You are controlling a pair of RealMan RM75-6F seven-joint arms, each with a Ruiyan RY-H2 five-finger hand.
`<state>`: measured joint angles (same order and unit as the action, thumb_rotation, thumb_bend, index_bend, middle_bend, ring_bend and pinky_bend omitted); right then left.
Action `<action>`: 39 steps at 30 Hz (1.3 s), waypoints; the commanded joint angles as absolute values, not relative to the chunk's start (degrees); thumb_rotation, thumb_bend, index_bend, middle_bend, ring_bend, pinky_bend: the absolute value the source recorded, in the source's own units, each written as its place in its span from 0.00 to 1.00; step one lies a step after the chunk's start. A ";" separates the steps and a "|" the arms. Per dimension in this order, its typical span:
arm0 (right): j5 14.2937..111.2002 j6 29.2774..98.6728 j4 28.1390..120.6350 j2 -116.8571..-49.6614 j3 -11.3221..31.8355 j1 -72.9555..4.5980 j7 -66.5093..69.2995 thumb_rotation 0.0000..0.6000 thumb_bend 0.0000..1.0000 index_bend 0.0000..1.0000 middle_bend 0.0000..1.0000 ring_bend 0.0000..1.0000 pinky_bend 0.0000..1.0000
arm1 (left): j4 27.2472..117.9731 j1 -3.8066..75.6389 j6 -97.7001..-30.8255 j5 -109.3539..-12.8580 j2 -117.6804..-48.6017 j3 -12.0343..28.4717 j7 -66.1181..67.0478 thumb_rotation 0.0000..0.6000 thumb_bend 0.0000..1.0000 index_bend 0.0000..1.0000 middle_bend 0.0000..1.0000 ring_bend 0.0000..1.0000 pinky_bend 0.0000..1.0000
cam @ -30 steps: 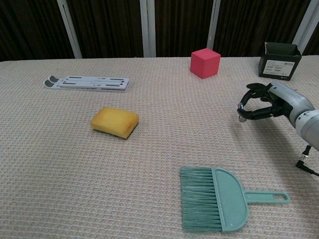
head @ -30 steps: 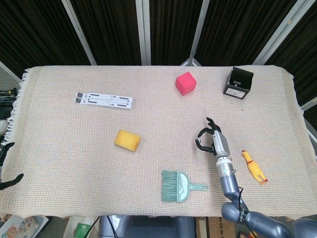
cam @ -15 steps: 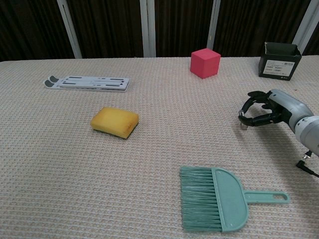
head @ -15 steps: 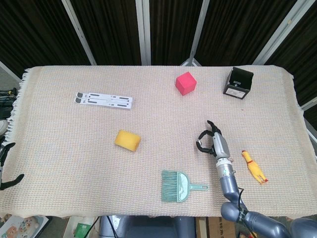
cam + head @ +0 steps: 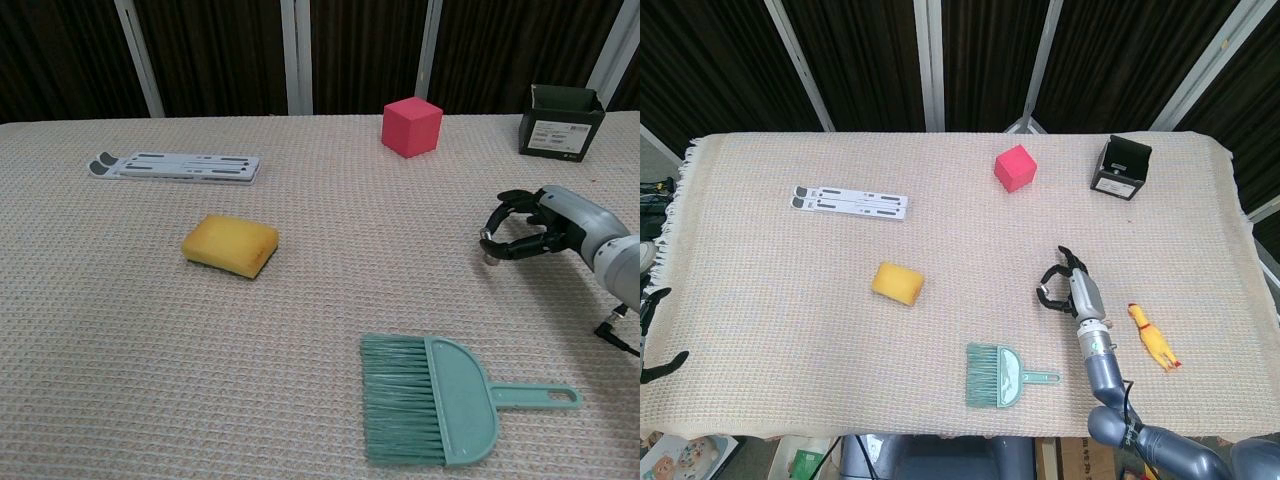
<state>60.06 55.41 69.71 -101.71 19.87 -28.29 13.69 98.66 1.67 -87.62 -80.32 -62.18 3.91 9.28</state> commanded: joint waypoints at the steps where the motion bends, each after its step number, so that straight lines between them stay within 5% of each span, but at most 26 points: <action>1: 59.63 55.26 70.05 -101.46 20.02 -28.25 13.62 1.00 0.38 0.66 0.09 0.02 0.00 | 98.65 1.70 -87.57 -80.36 -62.21 3.88 9.37 1.00 0.24 0.17 0.00 0.00 0.00; 39: 56.26 53.02 72.98 -98.04 19.94 -28.16 12.10 1.00 0.38 0.63 0.09 0.00 0.00 | 98.74 1.40 -88.30 -81.27 -62.29 3.60 9.63 1.00 0.24 0.17 0.00 0.00 0.00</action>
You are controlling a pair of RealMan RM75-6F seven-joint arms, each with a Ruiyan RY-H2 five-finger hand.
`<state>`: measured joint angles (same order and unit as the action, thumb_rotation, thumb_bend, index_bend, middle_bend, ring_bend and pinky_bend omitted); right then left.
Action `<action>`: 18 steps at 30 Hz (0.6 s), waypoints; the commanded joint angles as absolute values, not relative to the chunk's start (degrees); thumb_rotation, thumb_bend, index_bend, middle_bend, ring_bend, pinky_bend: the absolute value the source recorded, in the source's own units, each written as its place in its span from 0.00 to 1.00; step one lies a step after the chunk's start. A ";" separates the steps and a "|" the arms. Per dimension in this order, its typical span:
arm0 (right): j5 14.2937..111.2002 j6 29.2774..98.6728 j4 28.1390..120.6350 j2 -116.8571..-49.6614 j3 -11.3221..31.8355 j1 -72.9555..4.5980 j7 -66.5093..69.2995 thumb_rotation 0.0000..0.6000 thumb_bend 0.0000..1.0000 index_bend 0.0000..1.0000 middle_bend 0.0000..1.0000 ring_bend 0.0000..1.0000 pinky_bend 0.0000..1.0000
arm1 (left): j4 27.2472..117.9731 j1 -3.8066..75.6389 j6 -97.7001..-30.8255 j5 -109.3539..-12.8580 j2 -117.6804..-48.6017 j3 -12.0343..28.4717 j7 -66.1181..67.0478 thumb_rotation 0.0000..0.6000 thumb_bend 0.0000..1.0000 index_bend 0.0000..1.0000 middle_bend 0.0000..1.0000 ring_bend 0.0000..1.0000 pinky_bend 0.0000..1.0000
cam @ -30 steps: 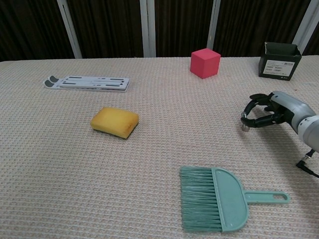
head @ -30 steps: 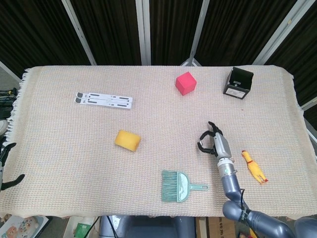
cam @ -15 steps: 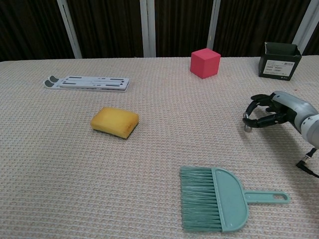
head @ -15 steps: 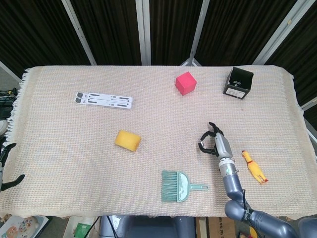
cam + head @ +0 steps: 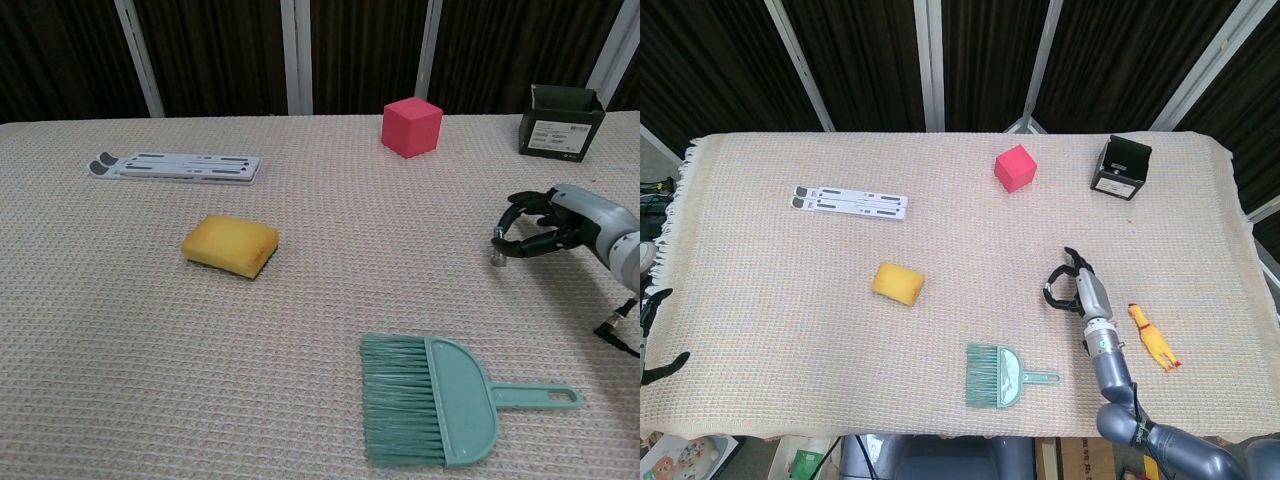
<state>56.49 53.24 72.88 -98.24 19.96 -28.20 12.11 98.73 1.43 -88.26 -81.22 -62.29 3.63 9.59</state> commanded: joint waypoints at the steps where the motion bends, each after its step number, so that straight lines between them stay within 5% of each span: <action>1: 56.07 52.80 73.09 -97.89 19.94 -28.13 12.16 1.00 0.38 0.63 0.09 0.00 0.00 | 98.74 1.39 -88.33 -81.31 -62.30 3.59 9.64 1.00 0.24 0.17 0.00 0.00 0.00; 18: 56.36 50.44 75.36 -95.28 18.75 -27.95 12.84 1.00 0.33 0.54 0.06 0.00 0.00 | 98.74 1.39 -88.42 -81.36 -62.52 3.61 10.03 1.00 0.24 0.17 0.00 0.00 0.00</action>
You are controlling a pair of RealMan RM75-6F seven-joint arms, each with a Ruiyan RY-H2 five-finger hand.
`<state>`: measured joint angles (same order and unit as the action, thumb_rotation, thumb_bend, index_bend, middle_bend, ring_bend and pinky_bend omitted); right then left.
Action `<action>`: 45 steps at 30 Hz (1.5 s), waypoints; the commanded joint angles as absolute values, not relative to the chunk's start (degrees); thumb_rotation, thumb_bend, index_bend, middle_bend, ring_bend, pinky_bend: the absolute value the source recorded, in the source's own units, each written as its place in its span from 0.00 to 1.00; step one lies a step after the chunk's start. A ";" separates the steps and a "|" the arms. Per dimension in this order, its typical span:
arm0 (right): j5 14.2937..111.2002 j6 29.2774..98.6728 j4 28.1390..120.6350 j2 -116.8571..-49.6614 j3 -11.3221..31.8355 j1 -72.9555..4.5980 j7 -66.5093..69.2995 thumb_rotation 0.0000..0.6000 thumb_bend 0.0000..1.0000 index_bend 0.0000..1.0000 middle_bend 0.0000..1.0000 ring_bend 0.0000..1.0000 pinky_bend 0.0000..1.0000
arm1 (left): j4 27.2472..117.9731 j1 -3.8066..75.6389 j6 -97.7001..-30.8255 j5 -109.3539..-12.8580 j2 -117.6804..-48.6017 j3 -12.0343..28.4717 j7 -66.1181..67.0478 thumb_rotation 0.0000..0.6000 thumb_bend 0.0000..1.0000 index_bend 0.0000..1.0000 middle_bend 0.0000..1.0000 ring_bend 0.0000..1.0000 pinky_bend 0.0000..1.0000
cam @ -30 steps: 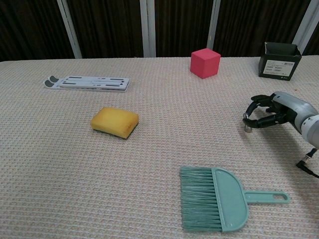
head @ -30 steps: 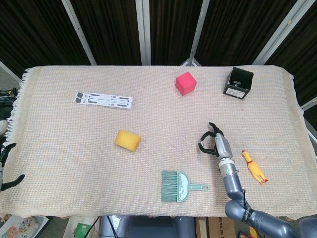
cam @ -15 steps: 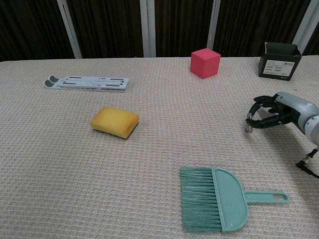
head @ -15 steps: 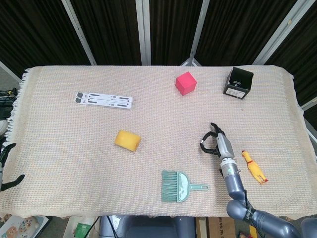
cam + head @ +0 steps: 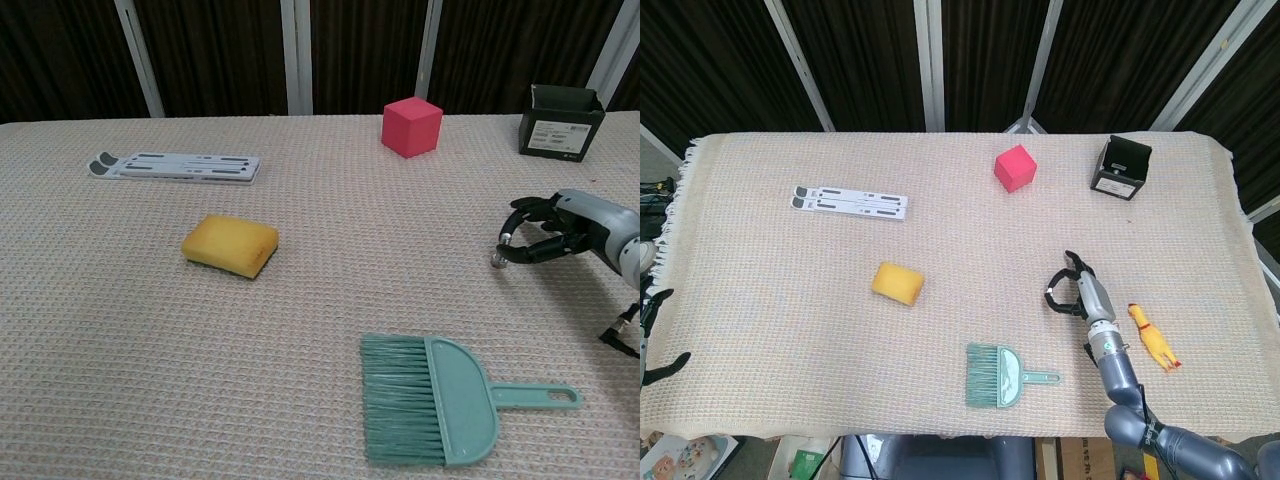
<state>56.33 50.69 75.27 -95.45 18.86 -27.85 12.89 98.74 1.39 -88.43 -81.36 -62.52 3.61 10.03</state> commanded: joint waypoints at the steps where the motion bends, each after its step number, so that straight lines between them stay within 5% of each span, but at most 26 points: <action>1: 56.32 50.31 75.34 -95.22 18.77 -28.04 12.82 1.00 0.32 0.53 0.06 0.00 0.00 | 98.73 1.38 -88.40 -81.33 -62.52 3.61 10.02 1.00 0.24 0.17 0.00 0.00 0.00; 45: 53.48 49.54 76.69 -92.93 18.85 -29.60 10.32 1.00 0.31 0.51 0.05 0.00 0.00 | 98.75 1.15 -88.78 -81.64 -62.40 3.60 9.78 1.00 0.24 0.17 0.00 0.00 0.00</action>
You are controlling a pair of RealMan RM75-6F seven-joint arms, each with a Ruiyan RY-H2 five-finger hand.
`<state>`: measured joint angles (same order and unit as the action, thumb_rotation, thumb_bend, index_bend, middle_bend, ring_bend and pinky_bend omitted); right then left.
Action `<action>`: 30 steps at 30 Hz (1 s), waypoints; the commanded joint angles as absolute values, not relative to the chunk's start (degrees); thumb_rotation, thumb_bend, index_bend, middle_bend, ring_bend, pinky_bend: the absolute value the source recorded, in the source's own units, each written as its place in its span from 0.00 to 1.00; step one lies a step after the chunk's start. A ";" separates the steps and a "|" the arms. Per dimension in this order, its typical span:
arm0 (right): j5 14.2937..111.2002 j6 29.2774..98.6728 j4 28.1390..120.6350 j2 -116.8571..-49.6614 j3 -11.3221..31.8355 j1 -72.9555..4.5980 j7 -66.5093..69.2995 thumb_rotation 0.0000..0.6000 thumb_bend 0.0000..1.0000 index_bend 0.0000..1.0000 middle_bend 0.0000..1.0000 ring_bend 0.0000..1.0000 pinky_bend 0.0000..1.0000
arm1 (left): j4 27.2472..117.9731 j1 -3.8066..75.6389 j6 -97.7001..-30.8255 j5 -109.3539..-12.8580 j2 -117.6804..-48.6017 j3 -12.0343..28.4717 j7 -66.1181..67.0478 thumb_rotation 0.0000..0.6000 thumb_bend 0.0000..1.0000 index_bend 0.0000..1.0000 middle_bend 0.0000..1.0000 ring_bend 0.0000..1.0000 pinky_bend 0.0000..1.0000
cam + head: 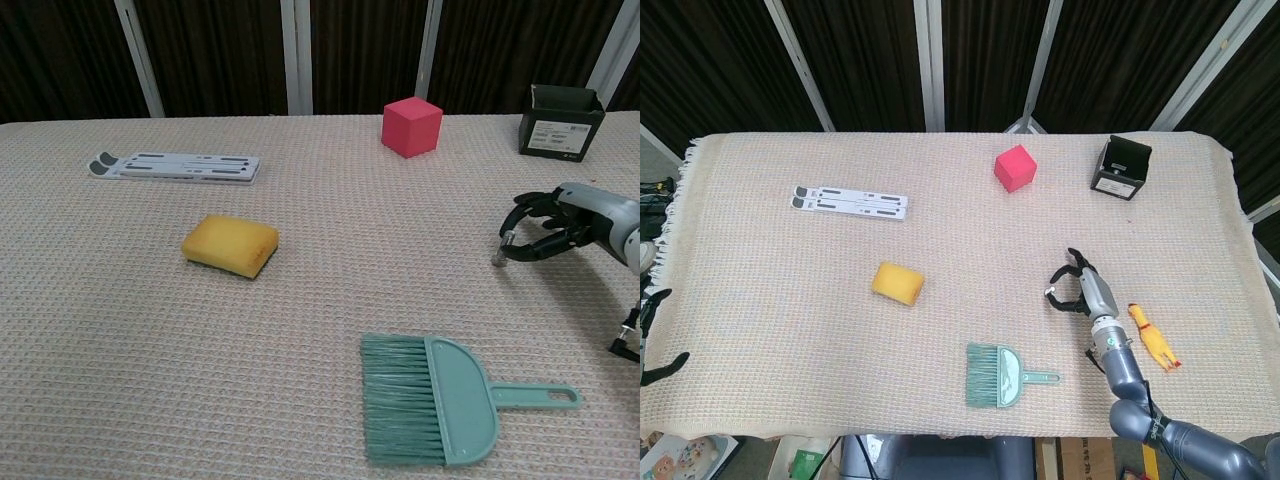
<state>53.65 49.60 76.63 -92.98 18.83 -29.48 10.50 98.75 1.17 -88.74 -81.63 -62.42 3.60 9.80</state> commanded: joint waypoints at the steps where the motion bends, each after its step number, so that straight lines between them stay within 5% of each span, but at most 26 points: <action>1: 53.37 49.49 76.74 -92.90 18.87 -29.67 10.21 1.00 0.31 0.51 0.05 0.00 0.00 | 98.76 1.11 -88.85 -81.65 -62.38 3.61 9.76 1.00 0.24 0.17 0.00 0.00 0.00; 15: 53.06 50.11 80.03 -90.83 18.33 -29.29 9.04 1.00 0.31 0.49 0.04 0.00 0.00 | 98.72 1.08 -88.80 -81.43 -62.25 3.74 9.38 1.00 0.24 0.17 0.00 0.00 0.00; 30: 56.78 52.75 92.87 -79.68 19.93 -27.87 8.20 1.00 0.31 0.43 0.04 0.00 0.00 | 98.71 1.03 -88.94 -81.63 -62.31 3.71 9.38 1.00 0.24 0.17 0.00 0.00 0.00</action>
<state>56.56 52.32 91.19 -81.76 19.30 -27.96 9.09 98.72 1.02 -88.94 -81.63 -62.32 3.70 9.40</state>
